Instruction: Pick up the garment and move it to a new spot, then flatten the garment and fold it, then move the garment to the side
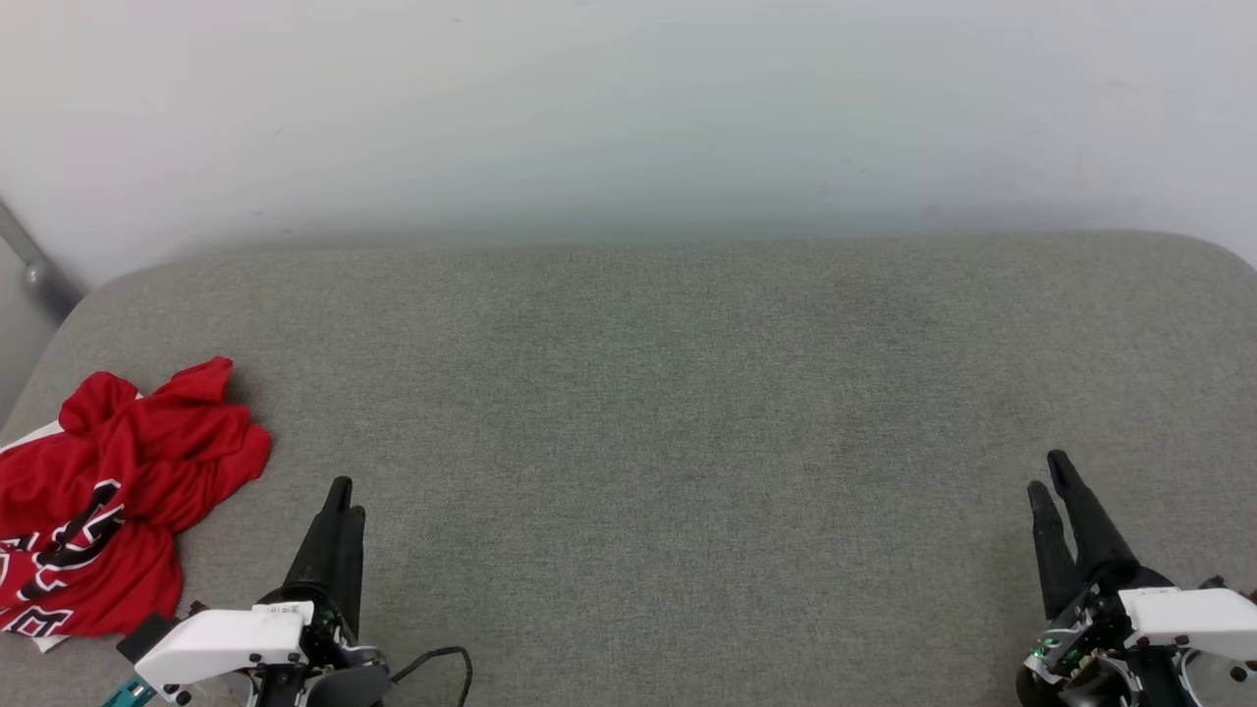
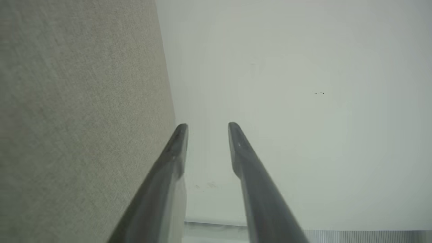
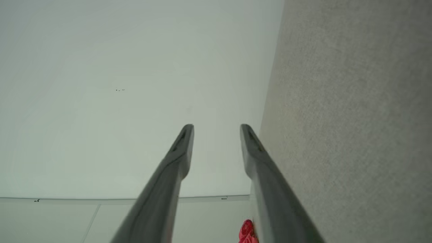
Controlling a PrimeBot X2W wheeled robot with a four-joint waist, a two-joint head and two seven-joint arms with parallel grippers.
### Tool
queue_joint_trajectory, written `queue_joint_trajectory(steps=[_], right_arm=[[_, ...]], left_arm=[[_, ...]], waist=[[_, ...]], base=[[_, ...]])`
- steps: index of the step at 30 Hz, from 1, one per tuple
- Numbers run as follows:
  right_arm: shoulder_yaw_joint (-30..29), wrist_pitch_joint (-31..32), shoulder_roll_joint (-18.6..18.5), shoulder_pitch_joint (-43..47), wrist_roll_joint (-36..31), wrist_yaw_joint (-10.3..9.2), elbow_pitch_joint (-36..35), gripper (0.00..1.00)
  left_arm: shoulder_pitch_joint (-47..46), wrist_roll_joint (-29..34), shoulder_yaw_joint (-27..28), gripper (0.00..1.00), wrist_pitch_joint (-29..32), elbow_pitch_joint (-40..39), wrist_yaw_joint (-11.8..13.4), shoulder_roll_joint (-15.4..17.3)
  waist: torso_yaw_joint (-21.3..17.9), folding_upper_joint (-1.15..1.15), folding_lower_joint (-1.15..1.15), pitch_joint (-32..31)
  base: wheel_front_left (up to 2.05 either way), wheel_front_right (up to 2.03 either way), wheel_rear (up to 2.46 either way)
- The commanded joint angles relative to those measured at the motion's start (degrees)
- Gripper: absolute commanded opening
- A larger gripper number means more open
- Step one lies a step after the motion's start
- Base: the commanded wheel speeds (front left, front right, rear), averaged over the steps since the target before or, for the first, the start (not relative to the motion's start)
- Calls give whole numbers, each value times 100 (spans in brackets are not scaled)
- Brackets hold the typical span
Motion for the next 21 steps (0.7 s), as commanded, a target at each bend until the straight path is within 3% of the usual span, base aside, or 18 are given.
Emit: queue_joint_trajectory(steps=[1,12,21], right_arm=[[20,-45,-5,-75,-9,0,-101,100],[272,-370,-26,-40,-279,0,-300,100],[452,-602,-55,-81,-846,0,-462,100]], left_arm=[[-88,-17,-50,100,-27,-92,-1,7],[-142,-70,-450,100,-323,-295,-1,10],[-213,353,-789,100,-596,-483,-1,64]], waist=[[-1,0,0,1],[4,0,0,4],[10,0,0,7]], base=[[0,0,0],[0,0,0],[0,0,0]])
